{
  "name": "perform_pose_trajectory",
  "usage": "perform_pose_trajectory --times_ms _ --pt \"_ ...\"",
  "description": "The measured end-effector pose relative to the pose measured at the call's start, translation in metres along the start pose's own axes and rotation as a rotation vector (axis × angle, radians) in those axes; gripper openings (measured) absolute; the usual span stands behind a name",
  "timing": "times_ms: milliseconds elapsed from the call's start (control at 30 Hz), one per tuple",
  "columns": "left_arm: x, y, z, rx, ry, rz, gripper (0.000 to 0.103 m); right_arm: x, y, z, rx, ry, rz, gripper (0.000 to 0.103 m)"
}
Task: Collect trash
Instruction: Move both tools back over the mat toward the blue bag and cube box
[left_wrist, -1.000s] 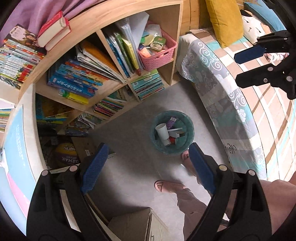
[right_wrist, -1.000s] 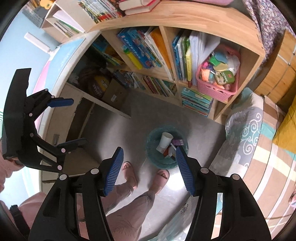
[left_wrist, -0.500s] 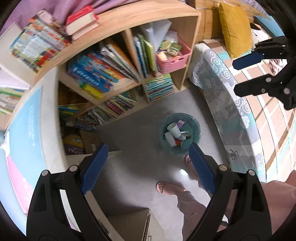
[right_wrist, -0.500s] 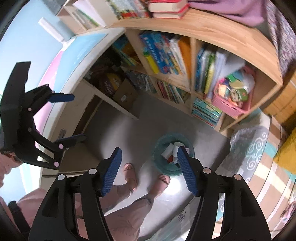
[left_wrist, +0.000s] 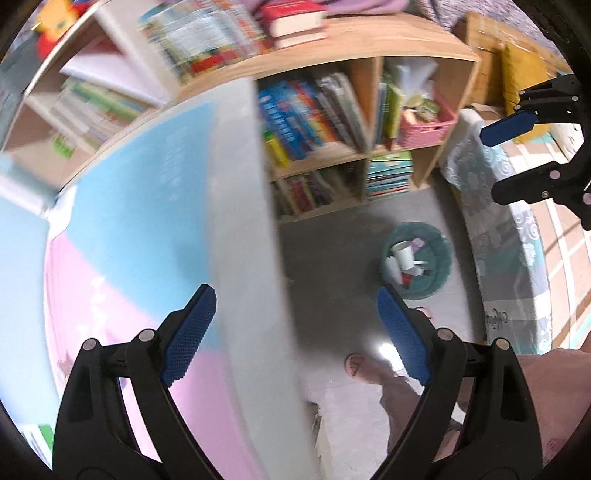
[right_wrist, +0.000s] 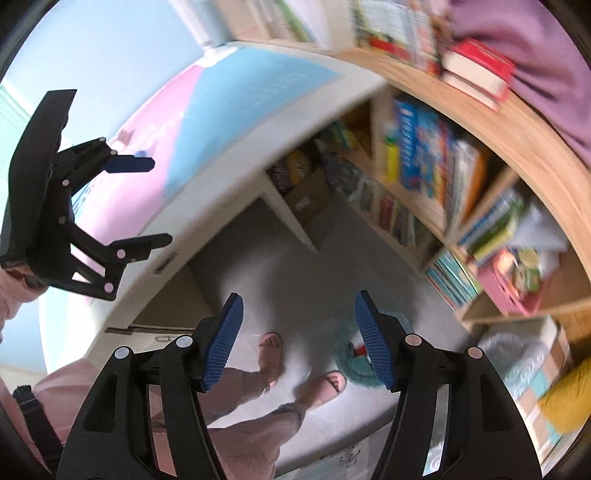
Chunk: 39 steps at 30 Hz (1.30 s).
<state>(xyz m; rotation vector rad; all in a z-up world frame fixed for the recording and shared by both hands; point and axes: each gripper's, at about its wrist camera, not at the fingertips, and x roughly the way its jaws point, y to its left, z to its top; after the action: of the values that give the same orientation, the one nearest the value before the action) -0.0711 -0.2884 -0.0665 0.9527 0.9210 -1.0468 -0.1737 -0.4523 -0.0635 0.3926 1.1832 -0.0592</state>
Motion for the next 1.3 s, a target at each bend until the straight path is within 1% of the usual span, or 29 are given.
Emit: perform_pose_trajectory --times_ms 233,433,733,933,1033,1133,1200,1300 --pt "-0.011 0.072 -0.051 -0.116 0.014 0.072 0.087 0.029 0.071 0.053 -0.140 0.012 0.045 0.064" --pt "-0.017 0.126 -0.095 -0.209 0.027 0.107 0.087 0.059 0.140 0.094 -0.262 0.034 0.080 0.064" --pt "-0.020 0.205 -0.166 -0.359 0.082 0.173 0.087 0.106 0.228 0.129 -0.426 0.096 0.128 0.064" --pt "-0.017 0.253 -0.198 -0.474 0.109 0.188 0.087 0.136 0.267 0.150 -0.534 0.140 0.144 0.064" --pt "-0.014 0.276 -0.208 -0.514 0.122 0.200 0.088 0.151 0.284 0.164 -0.580 0.154 0.163 0.064" --pt "-0.007 0.298 -0.212 -0.547 0.131 0.204 0.088 0.168 0.295 0.185 -0.605 0.172 0.178 0.064" --pt "-0.001 0.312 -0.212 -0.563 0.138 0.210 0.090 0.180 0.303 0.196 -0.614 0.181 0.188 0.064" --pt "0.011 0.334 -0.214 -0.594 0.144 0.213 0.091 0.199 0.316 0.207 -0.668 0.204 0.186 0.064"
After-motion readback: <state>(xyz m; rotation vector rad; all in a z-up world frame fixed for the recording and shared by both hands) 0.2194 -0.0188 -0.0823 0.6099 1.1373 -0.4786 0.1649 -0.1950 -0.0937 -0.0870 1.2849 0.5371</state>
